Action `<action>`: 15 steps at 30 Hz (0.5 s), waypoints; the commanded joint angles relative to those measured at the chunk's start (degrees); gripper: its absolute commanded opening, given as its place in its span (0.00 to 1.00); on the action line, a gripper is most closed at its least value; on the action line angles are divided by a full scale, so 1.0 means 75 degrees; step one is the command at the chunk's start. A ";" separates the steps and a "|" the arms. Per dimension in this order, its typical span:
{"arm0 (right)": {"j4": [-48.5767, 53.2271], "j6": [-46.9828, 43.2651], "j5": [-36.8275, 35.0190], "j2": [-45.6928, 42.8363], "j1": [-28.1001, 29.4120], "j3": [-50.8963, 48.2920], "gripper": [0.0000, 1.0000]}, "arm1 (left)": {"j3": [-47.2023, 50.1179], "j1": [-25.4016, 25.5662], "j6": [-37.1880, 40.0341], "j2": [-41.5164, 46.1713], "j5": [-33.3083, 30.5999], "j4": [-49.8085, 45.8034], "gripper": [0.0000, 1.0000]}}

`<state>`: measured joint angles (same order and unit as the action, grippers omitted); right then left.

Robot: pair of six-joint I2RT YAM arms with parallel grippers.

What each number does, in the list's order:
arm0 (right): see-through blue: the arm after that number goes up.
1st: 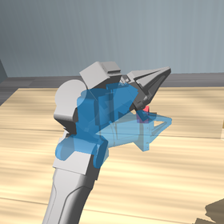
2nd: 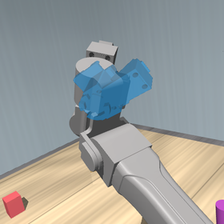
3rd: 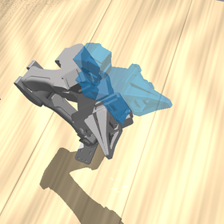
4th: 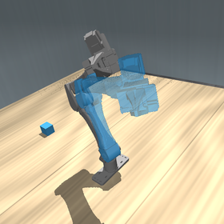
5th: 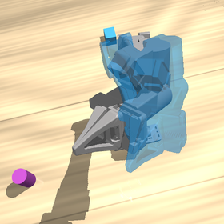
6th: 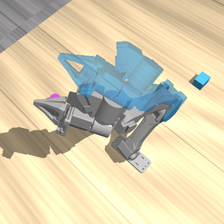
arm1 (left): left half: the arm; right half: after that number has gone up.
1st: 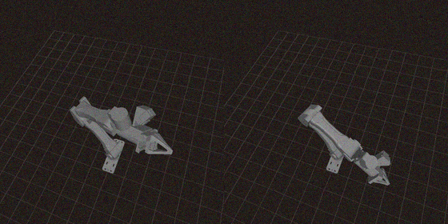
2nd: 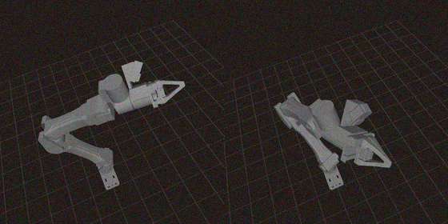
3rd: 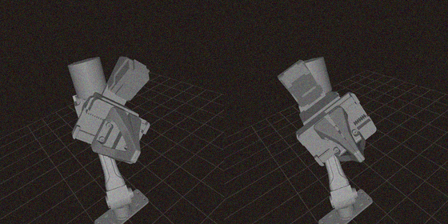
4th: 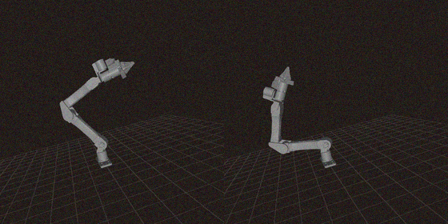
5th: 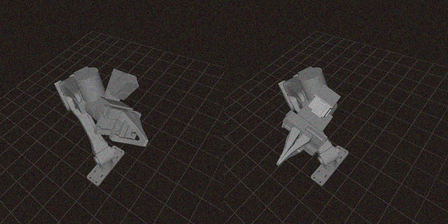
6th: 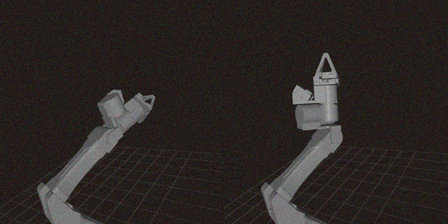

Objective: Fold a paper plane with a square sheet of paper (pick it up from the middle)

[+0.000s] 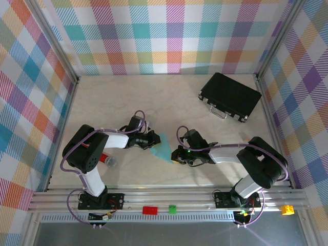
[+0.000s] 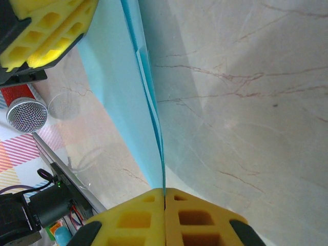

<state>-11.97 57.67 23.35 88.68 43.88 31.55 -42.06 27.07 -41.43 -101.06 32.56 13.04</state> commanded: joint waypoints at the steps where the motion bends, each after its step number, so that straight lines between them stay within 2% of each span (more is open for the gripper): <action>1: 0.0196 -0.0256 -0.0084 -0.0258 0.0021 -0.0095 0.06 | 0.0116 -0.0047 -0.0165 0.0349 0.0146 0.0086 0.18; 5: 0.0698 -0.0594 -0.0345 -0.0547 0.0021 -0.0056 0.05 | 0.0222 -0.0059 -0.0206 0.0824 -0.0010 0.0102 0.23; 11: 0.2087 -0.1534 -0.1360 -0.1424 0.0021 0.0195 0.05 | 0.0501 -0.0129 -0.0136 0.1733 -0.0540 -0.0045 0.26; 15: 0.3048 -0.2210 -0.2672 -0.2289 0.0195 0.0449 0.03 | 0.0803 -0.0260 -0.0086 0.2334 -0.0984 -0.0098 0.26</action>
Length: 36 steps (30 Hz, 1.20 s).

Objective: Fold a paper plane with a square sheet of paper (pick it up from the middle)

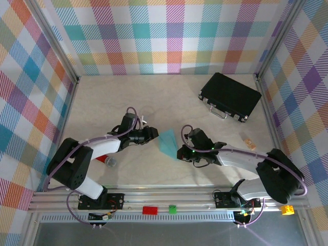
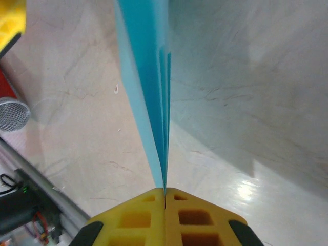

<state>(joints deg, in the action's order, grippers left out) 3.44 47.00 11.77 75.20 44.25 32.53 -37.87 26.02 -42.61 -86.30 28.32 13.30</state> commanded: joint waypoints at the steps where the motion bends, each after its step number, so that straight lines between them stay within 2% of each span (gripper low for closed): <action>1: 0.1301 -0.1070 -0.1645 -0.0755 0.0273 0.0418 0.03 | 0.0356 -0.0178 0.0074 0.0569 -0.0530 -0.0122 0.26; 5: 0.2523 -0.2282 -0.4126 -0.1260 0.1025 0.1095 0.02 | 0.0746 -0.0393 0.0097 0.1384 -0.0944 -0.0163 0.29; 10: 0.4556 -0.3228 -0.7628 -0.0263 0.2090 0.2461 0.01 | 0.1089 -0.0705 0.0341 0.2378 -0.1441 -0.0684 0.32; 13: 0.5893 -0.2818 -0.8983 0.0803 0.2392 0.3284 0.00 | 0.1209 -0.0913 0.0502 0.2855 -0.1656 -0.1119 0.34; 16: 0.6640 -0.2391 -0.9473 0.1684 0.2558 0.3750 0.00 | 0.1281 -0.1115 0.0591 0.3283 -0.1812 -0.1534 0.35; 23: 0.6089 -0.2969 -0.9183 0.2915 0.3032 0.4008 0.02 | 0.1520 -0.1578 0.0462 0.4139 -0.2275 -0.2159 0.38; 28: 0.5188 -0.3356 -0.7387 0.3300 0.3085 0.4021 0.07 | 0.1498 -0.1721 0.0478 0.4294 -0.2208 -0.2255 0.39; 32: 0.4270 -0.3732 -0.5839 0.3122 0.3065 0.3828 0.14 | 0.1510 -0.1746 0.0453 0.4180 -0.2150 -0.2199 0.39; 33: 0.3980 -0.3869 -0.5316 0.3014 0.3055 0.3758 0.17 | 0.1510 -0.1746 0.0432 0.4135 -0.2107 -0.2168 0.39; 36: 0.3390 -0.3934 -0.3972 0.2641 0.2906 0.3582 0.34 | 0.1521 -0.1739 0.0377 0.4009 -0.1979 -0.2095 0.39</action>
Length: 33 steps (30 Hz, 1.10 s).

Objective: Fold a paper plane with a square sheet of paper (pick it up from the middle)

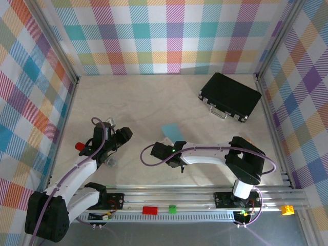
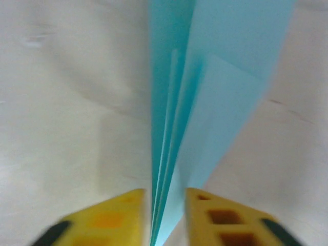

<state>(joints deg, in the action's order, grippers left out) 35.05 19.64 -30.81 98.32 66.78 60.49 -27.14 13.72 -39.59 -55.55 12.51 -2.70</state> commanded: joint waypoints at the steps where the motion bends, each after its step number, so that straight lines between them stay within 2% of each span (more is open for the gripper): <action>1: -0.0944 -0.0161 0.1987 -0.0632 -0.0211 -0.0203 0.39 | 0.0090 -0.0106 -0.0035 -0.0123 0.0185 0.0064 0.39; 3: -0.1244 -0.0014 0.2761 -0.1021 -0.0567 -0.0385 0.44 | 0.0099 -0.0106 -0.0047 -0.0184 0.0296 0.0124 0.39; 5: -0.1617 0.0266 0.3330 -0.1485 -0.0993 -0.0686 0.45 | 0.0101 -0.0106 -0.0031 -0.0270 0.0441 0.0182 0.39; 8: -0.2689 0.0948 0.4850 -0.2169 -0.2052 -0.1414 0.47 | 0.0082 -0.0106 -0.0014 -0.0506 0.0784 0.0349 0.40; 10: -0.3493 0.1590 0.6060 -0.2357 -0.2946 -0.1903 0.41 | 0.0044 -0.0106 -0.0018 -0.0748 0.1121 0.0478 0.40; 12: -0.4001 0.1993 0.6885 -0.2219 -0.3545 -0.2123 0.32 | 0.0022 -0.0106 -0.0064 -0.0980 0.1376 0.0599 0.40; 16: -0.4477 0.2431 0.7979 -0.1496 -0.4142 -0.2084 0.15 | 0.0033 -0.0106 -0.0163 -0.1326 0.1796 0.0880 0.40; 20: -0.4752 0.2766 0.8271 -0.0781 -0.4147 -0.1982 0.11 | 0.0032 -0.0106 -0.0167 -0.1494 0.1989 0.0946 0.39; 26: -0.5335 0.3604 0.8244 -0.0029 -0.4146 -0.2189 0.11 | 0.0052 -0.0106 -0.0178 -0.1595 0.2041 0.1030 0.39; 33: -0.5617 0.4981 0.7278 0.0201 -0.3998 -0.2654 0.11 | 0.0020 -0.0105 -0.0241 -0.1812 0.2249 0.1252 0.39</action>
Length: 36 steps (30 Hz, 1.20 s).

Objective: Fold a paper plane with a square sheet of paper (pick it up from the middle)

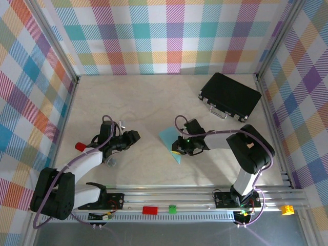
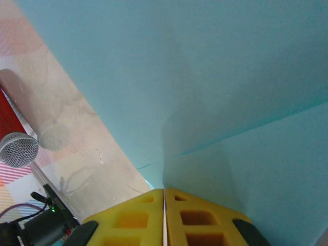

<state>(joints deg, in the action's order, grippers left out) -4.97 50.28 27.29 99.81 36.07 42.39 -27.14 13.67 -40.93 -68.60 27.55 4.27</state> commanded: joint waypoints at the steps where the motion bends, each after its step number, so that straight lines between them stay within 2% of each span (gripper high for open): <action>1: -0.0415 0.1216 -0.0674 -0.0037 0.0171 -0.0354 0.10 | 0.0032 -0.0100 -0.0080 -0.0106 0.0271 0.0371 0.39; 10: -0.1867 0.4873 -0.3340 -0.0290 0.1395 -0.1225 0.05 | 0.0114 -0.0043 -0.0582 -0.0610 0.0772 0.1266 0.31; 13: -0.1911 0.5844 -0.4254 -0.0344 0.1918 -0.1199 0.02 | 0.0068 0.0034 -0.0588 -0.0685 0.0804 0.1299 0.28; 16: -0.1787 0.6144 -0.4780 -0.0460 0.2239 -0.1037 0.02 | 0.0044 0.0119 -0.0603 -0.0755 0.0786 0.1348 0.28; 19: -0.1558 0.5563 -0.5083 -0.0927 0.2280 -0.0925 0.02 | -0.0023 0.0185 -0.0602 -0.0812 0.0838 0.1340 0.27; 21: -0.0985 0.4736 -0.5384 -0.1432 0.2280 -0.0726 0.03 | -0.0056 0.0236 -0.0591 -0.0839 0.0850 0.1340 0.25; 25: 0.1210 0.3024 -0.6462 -0.2490 0.2280 -0.0106 0.05 | -0.0249 0.0441 -0.0534 -0.1021 0.0876 0.1339 0.22; 29: 0.2718 0.2545 -0.7378 -0.3201 0.2150 -0.0093 0.00 | -0.0611 0.0838 -0.0495 -0.1407 0.0901 0.1373 0.19; 30: 0.2722 0.2350 -0.7362 -0.3430 0.2041 -0.0267 0.01 | -0.0723 0.0980 -0.0492 -0.1518 0.0897 0.1398 0.18; 31: 0.2466 0.1959 -0.7125 -0.3659 0.1908 -0.0500 0.07 | -0.0834 0.1112 -0.0481 -0.1654 0.0891 0.1410 0.18; 33: 0.1827 0.1445 -0.6436 -0.4064 0.1546 -0.1007 0.08 | -0.1060 0.1368 -0.0462 -0.1884 0.0846 0.1415 0.17; 36: 0.1602 0.1689 -0.5678 -0.4473 0.0914 -0.1578 0.06 | -0.1433 0.1753 -0.0413 -0.2279 0.0769 0.1400 0.16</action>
<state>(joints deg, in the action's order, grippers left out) 5.69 66.54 -19.84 67.77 45.71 33.82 -35.27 24.80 -45.34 -83.83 33.12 13.72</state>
